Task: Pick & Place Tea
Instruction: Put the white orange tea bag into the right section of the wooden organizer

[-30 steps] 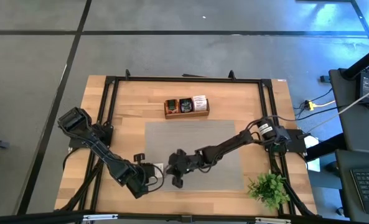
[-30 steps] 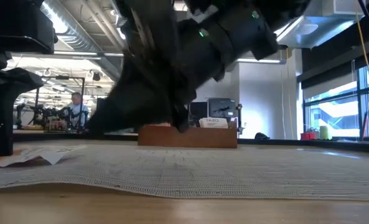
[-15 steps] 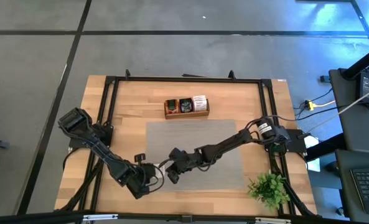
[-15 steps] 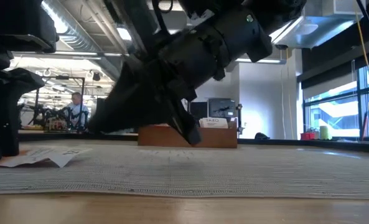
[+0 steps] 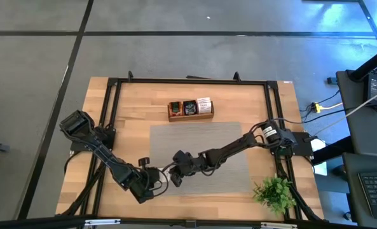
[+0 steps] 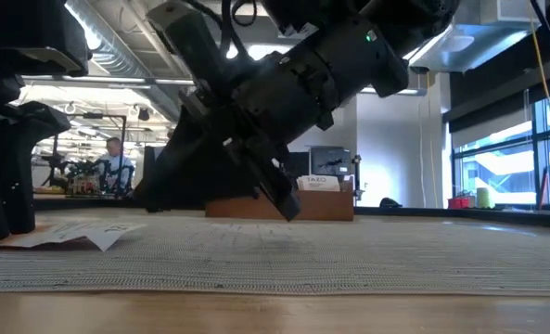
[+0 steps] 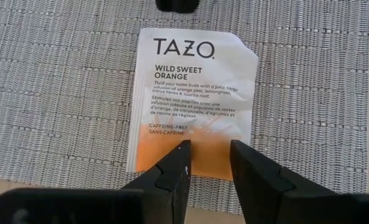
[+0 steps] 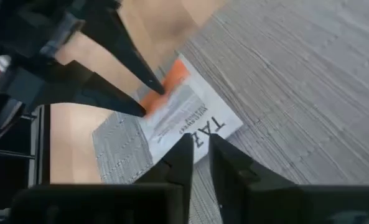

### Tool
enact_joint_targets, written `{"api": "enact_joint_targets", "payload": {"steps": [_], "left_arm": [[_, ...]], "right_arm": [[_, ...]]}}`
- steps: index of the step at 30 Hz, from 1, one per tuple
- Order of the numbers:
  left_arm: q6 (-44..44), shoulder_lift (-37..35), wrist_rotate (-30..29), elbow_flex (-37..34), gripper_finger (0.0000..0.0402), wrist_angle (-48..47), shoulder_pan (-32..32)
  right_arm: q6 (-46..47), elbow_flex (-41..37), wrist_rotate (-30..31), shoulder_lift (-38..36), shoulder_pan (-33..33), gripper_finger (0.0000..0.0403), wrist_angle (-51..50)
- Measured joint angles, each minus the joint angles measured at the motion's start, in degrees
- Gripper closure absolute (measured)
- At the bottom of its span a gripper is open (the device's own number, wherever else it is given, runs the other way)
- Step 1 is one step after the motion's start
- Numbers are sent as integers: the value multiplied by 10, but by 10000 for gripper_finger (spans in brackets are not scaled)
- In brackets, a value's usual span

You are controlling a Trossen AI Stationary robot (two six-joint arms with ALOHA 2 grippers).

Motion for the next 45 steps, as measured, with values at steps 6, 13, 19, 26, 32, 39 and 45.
{"api": "enact_joint_targets", "payload": {"steps": [6,13,19,26,32,39,45], "left_arm": [[0,0,-1,0,291,-1,0],[0,-1,-1,0,294,-1,0],[0,-1,-2,0,291,-1,0],[0,-1,-7,0,294,2,0],[-5,-1,-40,1,292,7,0],[-4,21,-28,2,292,34,10],[2,44,-15,5,293,42,21]], "right_arm": [[52,1,-28,5,0,265,5],[80,0,-27,9,5,194,9],[107,0,6,10,11,176,10],[127,0,8,11,10,176,13],[157,0,-7,11,8,176,27],[195,0,-45,11,4,176,27],[214,1,-48,11,5,176,18]]}}
